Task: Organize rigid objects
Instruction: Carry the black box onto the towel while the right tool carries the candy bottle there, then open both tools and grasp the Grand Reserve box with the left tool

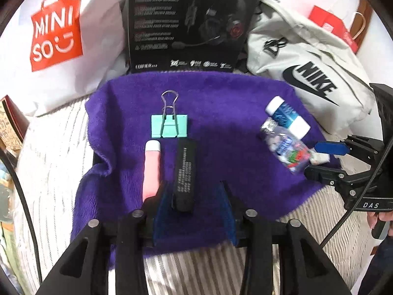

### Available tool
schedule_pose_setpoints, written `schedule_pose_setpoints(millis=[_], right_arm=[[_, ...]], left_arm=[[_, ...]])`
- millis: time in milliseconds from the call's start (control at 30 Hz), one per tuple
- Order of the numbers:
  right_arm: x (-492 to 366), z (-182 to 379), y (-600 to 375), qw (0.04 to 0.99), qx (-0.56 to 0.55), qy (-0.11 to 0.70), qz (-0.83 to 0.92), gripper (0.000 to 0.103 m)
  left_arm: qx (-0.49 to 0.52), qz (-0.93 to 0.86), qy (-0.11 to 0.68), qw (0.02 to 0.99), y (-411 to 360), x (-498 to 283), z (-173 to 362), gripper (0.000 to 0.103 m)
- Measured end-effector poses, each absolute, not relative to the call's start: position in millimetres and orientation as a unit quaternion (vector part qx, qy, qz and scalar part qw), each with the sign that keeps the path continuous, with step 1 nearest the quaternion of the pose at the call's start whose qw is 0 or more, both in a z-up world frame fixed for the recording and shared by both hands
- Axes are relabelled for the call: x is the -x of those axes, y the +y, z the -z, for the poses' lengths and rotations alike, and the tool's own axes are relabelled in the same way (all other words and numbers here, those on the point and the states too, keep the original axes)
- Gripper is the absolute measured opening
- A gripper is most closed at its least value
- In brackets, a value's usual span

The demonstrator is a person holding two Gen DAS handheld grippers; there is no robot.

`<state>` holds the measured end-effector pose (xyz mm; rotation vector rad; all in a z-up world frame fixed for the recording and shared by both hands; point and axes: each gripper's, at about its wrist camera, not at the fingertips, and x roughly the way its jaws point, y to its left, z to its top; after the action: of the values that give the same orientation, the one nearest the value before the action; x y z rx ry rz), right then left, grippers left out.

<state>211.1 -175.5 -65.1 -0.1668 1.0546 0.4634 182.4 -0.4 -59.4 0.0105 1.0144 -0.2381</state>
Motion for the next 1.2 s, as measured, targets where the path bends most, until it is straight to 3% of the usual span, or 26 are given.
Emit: schedule_pose_setpoints(millis=[200,300,567,1200], right_arm=[[-179,45,-196,0.849,0.054,0.485,-0.202,0.062],[-158,39,-205,0.855,0.037,0.479,-0.195,0.069],[-107,44,-228,0.862,-0.021,0.475,-0.175,0.069],[-67,60,-240,0.860,-0.045,0.478,-0.174,0.069]], left_arm=[[-0.019,0.117,0.470,0.874,-10,-147,46,0.045],[-0.021,0.121,0.473,0.873,-13,-128,49,0.045],[-0.016,0.134,0.487,0.863,-27,-85,72,0.045],[-0.096,0.117,0.482,0.863,-49,-80,95,0.044]])
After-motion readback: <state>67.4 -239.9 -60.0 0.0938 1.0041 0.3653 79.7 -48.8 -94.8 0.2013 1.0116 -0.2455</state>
